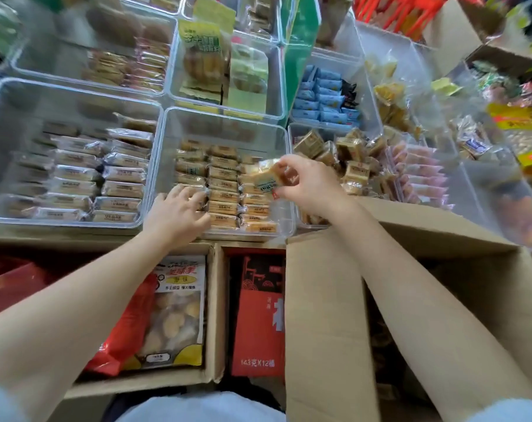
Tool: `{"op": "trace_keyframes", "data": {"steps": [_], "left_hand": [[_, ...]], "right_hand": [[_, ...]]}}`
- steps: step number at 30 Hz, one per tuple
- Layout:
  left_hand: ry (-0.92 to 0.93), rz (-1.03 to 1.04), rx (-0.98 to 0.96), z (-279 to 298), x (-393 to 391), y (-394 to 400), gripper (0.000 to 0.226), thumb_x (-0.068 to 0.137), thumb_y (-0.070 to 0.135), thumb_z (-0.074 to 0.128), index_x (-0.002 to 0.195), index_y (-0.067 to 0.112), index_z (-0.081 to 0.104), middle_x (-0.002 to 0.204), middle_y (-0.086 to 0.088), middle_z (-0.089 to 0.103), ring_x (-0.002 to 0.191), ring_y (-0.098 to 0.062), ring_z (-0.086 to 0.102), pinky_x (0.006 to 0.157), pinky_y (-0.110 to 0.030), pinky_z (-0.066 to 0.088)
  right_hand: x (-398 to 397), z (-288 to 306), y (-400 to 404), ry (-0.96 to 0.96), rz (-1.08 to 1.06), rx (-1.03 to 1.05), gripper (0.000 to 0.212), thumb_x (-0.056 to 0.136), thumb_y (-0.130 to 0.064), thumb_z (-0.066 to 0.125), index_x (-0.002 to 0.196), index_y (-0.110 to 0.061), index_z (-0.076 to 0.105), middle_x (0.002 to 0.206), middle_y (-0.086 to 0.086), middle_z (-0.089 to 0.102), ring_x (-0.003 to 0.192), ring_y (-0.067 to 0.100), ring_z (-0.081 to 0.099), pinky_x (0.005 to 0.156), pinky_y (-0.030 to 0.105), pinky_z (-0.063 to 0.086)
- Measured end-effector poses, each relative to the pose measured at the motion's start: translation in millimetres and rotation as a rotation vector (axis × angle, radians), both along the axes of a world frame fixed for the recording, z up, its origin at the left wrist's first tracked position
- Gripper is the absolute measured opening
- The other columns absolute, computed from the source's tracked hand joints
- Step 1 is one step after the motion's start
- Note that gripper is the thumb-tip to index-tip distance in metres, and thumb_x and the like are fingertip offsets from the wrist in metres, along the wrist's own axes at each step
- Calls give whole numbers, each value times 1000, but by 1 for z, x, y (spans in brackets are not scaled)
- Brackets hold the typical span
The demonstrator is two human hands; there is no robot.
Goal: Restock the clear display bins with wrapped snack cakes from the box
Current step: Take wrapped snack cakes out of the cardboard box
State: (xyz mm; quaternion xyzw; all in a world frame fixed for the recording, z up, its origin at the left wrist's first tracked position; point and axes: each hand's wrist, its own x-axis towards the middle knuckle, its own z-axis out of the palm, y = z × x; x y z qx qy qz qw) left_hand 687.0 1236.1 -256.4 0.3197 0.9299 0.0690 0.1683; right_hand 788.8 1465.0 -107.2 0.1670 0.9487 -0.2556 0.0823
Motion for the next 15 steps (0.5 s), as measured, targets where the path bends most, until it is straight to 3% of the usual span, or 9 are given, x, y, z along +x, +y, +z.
{"op": "trace_keyframes", "data": {"steps": [4,6,10,15], "left_hand": [[-2,-6,-10,0,-1,0,66,97,57,35,152,20,38,157,-9,39,146,-28,29,107,-49,36],[-6,-7,-24,-2,-3,-1,67,95,58,33,151,20,38,156,-9,40,145,-28,30,106,-48,37],[-19,-7,-38,-5,-3,-1,67,90,57,29,142,20,47,148,-10,48,138,-28,37,100,-48,41],[-18,-1,-30,-5,-3,0,65,88,55,27,137,20,51,143,-9,51,135,-27,39,97,-47,42]], "right_hand": [[-34,-52,-14,-245,181,413,40,88,0,53,117,-27,59,110,-1,63,102,24,59,70,34,45],[-41,-73,-19,-377,238,500,43,86,5,47,115,-24,59,110,2,62,104,26,57,70,35,42],[-43,-99,-16,-586,264,420,33,90,-8,52,118,-22,62,114,2,65,101,25,62,79,35,53],[-47,-105,-15,-622,248,360,32,103,-31,49,128,-17,63,124,6,66,110,27,62,94,43,53]]}}
